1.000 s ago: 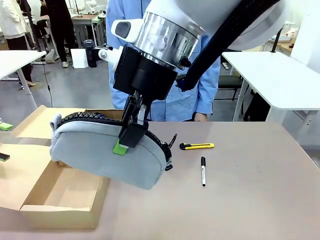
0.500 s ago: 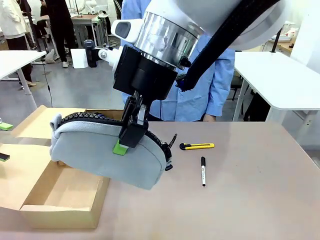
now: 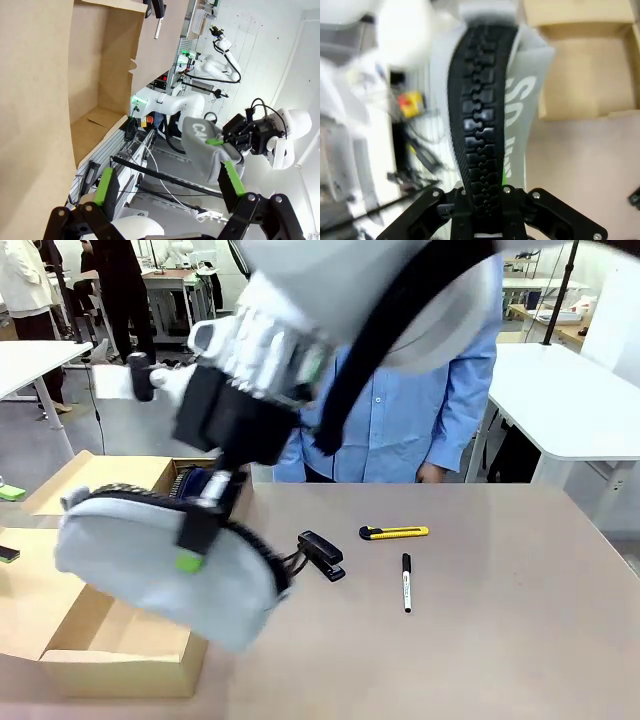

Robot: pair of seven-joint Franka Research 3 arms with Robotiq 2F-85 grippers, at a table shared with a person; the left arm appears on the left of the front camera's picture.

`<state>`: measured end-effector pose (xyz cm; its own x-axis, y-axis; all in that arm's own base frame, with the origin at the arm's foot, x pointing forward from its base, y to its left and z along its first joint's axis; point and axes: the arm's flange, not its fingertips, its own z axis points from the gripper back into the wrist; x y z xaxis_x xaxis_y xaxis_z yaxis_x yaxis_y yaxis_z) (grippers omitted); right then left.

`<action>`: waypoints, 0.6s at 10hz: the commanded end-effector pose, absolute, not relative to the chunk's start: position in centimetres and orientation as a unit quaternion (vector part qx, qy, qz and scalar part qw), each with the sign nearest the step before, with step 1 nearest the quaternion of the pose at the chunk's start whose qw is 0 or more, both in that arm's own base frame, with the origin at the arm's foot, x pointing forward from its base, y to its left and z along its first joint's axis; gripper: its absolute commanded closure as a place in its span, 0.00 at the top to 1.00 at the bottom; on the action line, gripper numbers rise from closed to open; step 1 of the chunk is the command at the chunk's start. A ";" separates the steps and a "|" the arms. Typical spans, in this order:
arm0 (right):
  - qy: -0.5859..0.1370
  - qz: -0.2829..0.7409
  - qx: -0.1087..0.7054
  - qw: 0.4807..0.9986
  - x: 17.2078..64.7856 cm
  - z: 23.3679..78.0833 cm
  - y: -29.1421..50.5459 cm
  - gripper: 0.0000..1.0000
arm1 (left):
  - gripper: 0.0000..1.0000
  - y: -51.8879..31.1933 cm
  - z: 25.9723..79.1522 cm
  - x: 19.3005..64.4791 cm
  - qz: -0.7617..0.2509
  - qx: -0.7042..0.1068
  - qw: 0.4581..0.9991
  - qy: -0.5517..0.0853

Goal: Place items inside the box.
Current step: Pick up a Pencil pouch or Stapler and place it inside the Mailer Box closest to the robot.

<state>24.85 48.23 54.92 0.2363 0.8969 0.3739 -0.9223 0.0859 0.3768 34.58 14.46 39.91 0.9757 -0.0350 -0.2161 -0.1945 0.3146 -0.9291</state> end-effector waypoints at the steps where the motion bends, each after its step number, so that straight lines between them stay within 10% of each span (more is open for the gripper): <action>1: -0.016 0.487 0.266 0.832 24.6 55.0 53.5 0.07 | 1.00 14.6 40.0 34.0 0.038 -0.583 0.805 0.099; 4: 0.026 0.216 0.207 0.954 26.2 51.2 57.5 0.07 | 1.00 14.6 40.0 34.0 0.038 -0.583 0.805 0.099; 6: -0.015 0.270 0.242 0.932 26.9 50.3 57.9 0.07 | 1.00 14.6 40.0 34.0 0.038 -0.583 0.805 0.099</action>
<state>27.40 55.63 48.82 0.8446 0.5169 0.1394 -0.5250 0.7487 0.4047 34.58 14.48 39.91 0.9757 -0.0348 -0.2162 -0.1946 0.3146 -0.9291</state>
